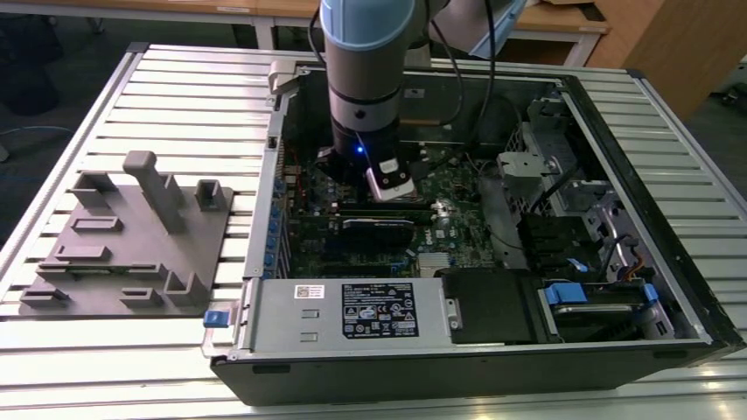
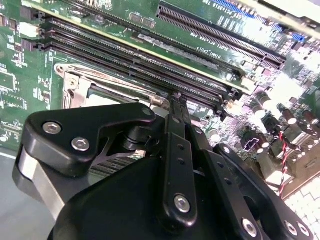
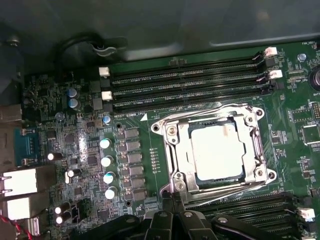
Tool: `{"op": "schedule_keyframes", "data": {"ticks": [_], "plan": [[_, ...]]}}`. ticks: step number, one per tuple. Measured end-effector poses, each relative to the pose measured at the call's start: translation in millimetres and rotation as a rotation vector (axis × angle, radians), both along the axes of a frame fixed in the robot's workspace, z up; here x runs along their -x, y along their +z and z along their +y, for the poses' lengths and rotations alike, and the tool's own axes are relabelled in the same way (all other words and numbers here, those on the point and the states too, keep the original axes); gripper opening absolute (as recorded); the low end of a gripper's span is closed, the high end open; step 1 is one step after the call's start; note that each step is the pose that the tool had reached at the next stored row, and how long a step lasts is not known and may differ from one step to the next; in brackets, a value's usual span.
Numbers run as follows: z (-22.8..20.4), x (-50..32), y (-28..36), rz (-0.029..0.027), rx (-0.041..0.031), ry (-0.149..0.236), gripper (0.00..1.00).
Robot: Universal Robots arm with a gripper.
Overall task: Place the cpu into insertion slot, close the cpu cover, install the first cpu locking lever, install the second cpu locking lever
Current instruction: 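Install the second cpu locking lever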
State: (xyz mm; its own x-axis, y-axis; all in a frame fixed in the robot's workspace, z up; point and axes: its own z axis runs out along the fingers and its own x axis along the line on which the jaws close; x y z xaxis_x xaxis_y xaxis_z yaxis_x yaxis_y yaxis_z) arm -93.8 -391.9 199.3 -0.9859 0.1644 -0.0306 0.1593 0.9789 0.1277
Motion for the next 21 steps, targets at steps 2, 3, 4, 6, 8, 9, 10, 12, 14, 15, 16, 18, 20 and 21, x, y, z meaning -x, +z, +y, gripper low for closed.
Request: {"op": "schedule_keyframes", "data": {"ticks": [2,3,4,6,8,9,10,12,14,15,16,18,20,21], "plan": [[-0.8,0.0,-0.1,0.0,-0.0135,0.0,0.11],[-1.3,0.0,-0.2,-0.0001,-0.0176,0.0,0.11],[-1.9,0.0,-0.4,-0.0001,-0.0196,0.0,0.11],[-3.3,0.0,-1.3,-0.0001,-0.0208,0.0,0.11],[-4.6,0.0,-2.4,0.0,-0.0236,0.0,0.11],[-5.1,0.0,-2.7,0.0001,-0.0259,0.0,0.11],[-5.5,0.0,-3.0,-0.0001,-0.0291,0.0,0.11],[-6.2,0.0,-3.3,0.0,-0.0374,0.0,0.11],[-6.3,0.0,-3.4,-0.0002,-0.0478,0.0,0.11],[-6.2,0.0,-3.4,-0.0002,-0.0492,0.0,0.11],[-6.2,0.0,-3.3,-0.0003,-0.0494,0.0,0.11],[-6.3,-0.1,-1.2,-0.0001,-0.0493,0.0,0.11],[-6.3,-0.3,1.3,-0.0001,-0.0492,0.0,0.11],[-6.4,-0.4,2.0,-0.0001,-0.0493,0.0,0.11]]}}
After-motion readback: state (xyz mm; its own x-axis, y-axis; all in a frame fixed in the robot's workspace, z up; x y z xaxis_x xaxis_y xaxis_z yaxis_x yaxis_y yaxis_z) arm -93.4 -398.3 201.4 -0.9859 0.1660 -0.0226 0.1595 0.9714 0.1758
